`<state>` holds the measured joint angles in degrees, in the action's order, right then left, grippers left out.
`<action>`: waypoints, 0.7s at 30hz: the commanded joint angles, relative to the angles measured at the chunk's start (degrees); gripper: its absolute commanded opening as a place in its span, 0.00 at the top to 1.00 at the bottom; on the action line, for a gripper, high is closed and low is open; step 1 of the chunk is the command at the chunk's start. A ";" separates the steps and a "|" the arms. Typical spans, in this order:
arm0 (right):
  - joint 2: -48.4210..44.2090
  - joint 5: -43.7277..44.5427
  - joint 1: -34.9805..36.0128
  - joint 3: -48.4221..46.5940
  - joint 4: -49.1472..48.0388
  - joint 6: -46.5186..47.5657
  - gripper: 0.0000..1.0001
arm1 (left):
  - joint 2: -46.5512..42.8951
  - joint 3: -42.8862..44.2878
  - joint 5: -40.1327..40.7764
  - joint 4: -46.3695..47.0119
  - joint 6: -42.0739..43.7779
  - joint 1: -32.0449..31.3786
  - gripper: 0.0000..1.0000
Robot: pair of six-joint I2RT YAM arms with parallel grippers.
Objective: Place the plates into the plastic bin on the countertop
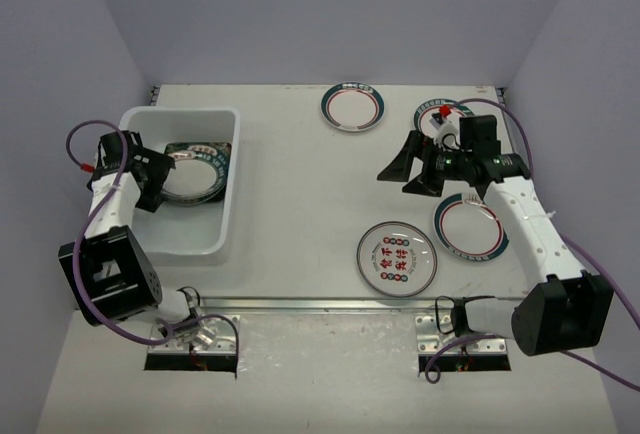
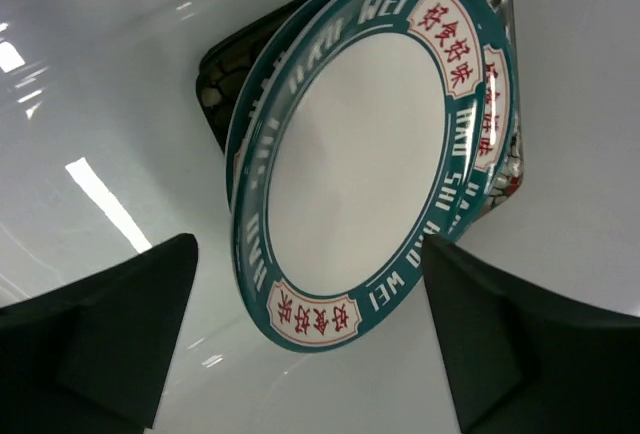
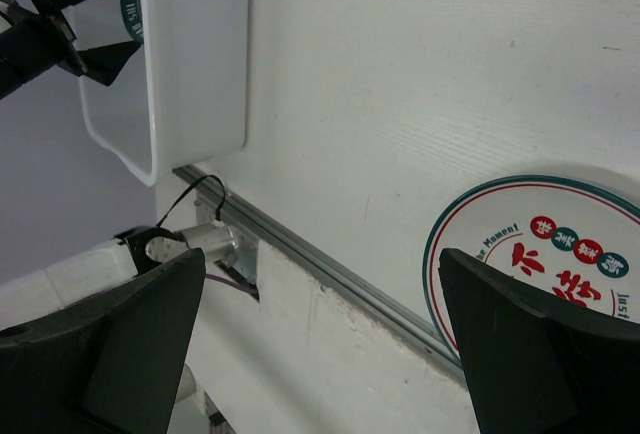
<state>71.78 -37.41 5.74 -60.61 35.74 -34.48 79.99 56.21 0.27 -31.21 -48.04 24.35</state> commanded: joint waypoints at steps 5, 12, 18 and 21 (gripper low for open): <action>1.41 4.59 -0.11 -0.95 1.07 2.82 0.01 | -1.42 5.93 0.14 -7.94 7.33 -4.53 0.00; 1.56 7.50 -0.11 -5.09 2.59 1.48 0.01 | -11.32 11.59 -0.33 -11.72 11.42 -6.92 0.00; -2.57 10.29 -0.11 -7.94 2.36 -3.39 0.01 | -11.65 21.84 -11.27 -2.45 13.48 -25.87 0.00; -6.29 18.33 -0.11 -7.54 2.97 -7.25 0.01 | -3.84 22.90 -12.65 -0.53 13.32 -38.06 0.00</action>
<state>71.52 -28.57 5.74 -65.66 39.09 -36.23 68.17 77.41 -5.59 -36.97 -36.41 -1.53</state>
